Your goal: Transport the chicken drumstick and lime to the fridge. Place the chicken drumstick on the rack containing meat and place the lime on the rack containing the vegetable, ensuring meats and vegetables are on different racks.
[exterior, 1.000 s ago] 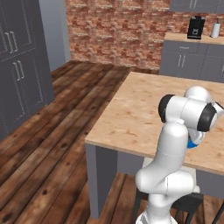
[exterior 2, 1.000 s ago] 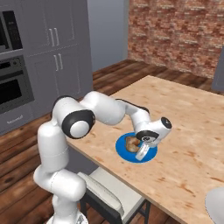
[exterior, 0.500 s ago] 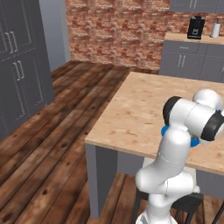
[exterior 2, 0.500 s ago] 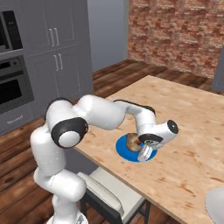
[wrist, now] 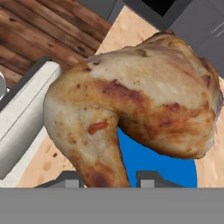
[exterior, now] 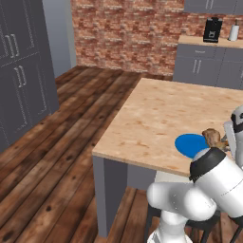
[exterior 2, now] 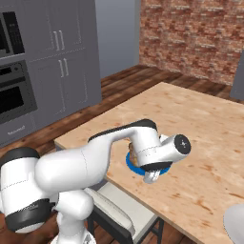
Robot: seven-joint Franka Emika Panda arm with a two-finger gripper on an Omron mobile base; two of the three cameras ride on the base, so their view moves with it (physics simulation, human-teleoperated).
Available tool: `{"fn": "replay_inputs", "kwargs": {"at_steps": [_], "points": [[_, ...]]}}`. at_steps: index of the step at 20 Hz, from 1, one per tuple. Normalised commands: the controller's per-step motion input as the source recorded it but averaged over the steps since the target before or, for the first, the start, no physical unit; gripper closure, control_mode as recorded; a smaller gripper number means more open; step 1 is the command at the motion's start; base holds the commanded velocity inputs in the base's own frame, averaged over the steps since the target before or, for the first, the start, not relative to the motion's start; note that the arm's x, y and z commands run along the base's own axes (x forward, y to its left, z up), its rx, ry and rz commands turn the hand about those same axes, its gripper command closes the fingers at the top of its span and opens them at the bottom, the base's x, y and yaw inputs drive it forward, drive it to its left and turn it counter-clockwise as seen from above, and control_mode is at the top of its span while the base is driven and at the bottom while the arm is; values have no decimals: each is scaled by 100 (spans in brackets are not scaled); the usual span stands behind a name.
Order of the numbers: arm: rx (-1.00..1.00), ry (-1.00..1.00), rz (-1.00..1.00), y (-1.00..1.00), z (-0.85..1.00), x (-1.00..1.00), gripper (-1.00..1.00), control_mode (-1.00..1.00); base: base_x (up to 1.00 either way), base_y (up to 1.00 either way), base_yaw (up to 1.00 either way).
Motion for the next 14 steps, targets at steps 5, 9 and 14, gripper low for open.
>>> {"fn": "replay_inputs", "kwargs": {"at_steps": [5, 9, 14], "points": [[-18, -4, -50, 55, 43, -2, 100, -100, 0, 0, 0], [5, 2, -60, 38, 24, -5, 100, -100, 0, 0, 0], [18, 4, -63, 21, 31, -18, 100, -100, 0, 0, 0]]}}
